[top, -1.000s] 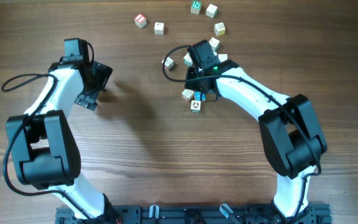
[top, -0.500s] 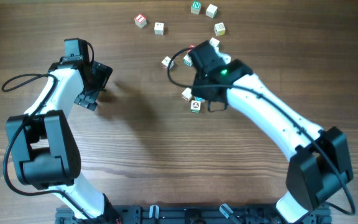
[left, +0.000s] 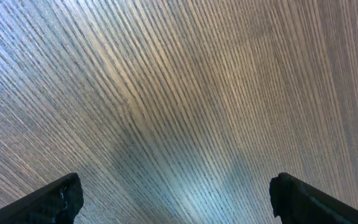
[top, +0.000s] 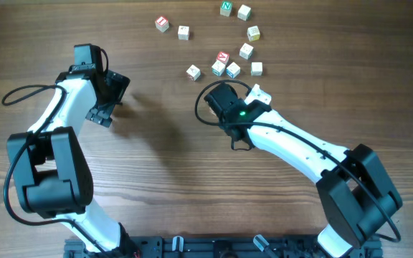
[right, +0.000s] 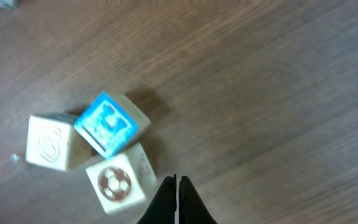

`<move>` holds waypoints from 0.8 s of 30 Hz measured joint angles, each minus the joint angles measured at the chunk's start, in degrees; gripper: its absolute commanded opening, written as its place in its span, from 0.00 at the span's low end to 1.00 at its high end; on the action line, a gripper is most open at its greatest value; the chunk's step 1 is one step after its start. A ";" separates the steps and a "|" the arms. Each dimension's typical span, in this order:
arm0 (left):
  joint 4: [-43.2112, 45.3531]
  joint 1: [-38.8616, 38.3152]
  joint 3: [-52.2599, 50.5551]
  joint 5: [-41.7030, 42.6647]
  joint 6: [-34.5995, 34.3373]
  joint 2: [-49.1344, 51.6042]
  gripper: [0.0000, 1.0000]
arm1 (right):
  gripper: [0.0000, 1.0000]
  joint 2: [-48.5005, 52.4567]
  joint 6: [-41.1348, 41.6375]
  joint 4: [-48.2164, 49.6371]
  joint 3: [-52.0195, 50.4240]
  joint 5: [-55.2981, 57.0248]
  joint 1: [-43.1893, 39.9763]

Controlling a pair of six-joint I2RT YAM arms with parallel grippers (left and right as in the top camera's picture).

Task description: Form a circle

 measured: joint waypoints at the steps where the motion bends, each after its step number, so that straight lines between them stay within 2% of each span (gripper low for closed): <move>1: 0.00 0.00 0.00 -0.02 0.00 0.00 1.00 | 0.05 0.00 -0.22 2.05 -0.87 -0.13 -0.44; 12: 0.00 0.00 0.00 0.00 0.00 0.00 1.00 | 0.05 0.52 -2.84 9.60 -4.20 -0.70 -1.44; 24: 0.00 0.00 0.00 -0.02 0.00 0.00 1.00 | 0.05 2.54 -6.32 12.55 -4.48 -3.06 -1.44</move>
